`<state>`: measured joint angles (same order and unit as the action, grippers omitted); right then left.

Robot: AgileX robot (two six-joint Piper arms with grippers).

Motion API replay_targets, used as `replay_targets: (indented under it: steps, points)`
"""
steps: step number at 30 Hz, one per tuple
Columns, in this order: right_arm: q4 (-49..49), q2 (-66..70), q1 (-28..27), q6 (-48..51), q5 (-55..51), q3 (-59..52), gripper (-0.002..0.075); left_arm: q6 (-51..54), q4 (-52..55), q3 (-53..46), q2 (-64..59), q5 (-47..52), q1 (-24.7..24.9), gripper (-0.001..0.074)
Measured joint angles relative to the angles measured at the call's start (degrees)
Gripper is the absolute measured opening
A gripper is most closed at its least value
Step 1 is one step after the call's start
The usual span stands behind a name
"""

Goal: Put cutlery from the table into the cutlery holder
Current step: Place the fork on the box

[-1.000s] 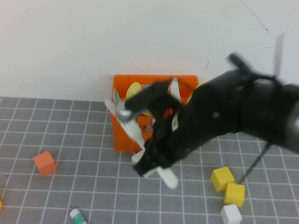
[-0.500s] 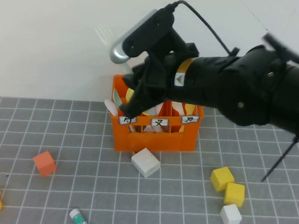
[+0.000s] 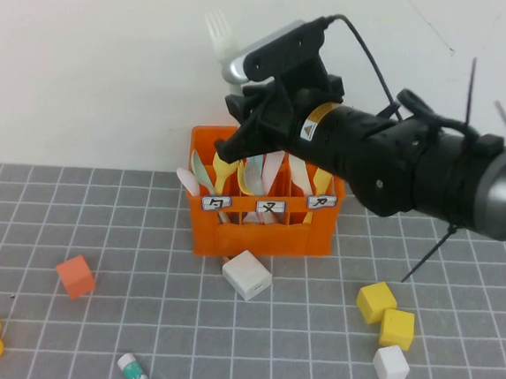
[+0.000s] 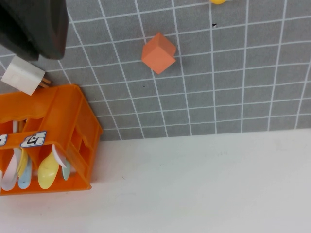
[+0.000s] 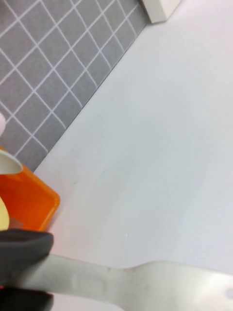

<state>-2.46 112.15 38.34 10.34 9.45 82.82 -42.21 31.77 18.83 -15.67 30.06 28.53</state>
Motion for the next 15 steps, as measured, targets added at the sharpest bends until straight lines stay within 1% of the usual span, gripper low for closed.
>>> replay_targets:
  steps: [4,15]
  points:
    - [-1.56,2.50,-0.73,0.17,0.62,0.00,0.0154,0.00,0.00,0.00,0.00,0.00,0.00,-0.0001]
    - [-1.93,7.79,-3.46,2.01,0.76,0.00,0.0154,0.00,0.00,0.00,0.00,0.00,0.00,-0.0001]
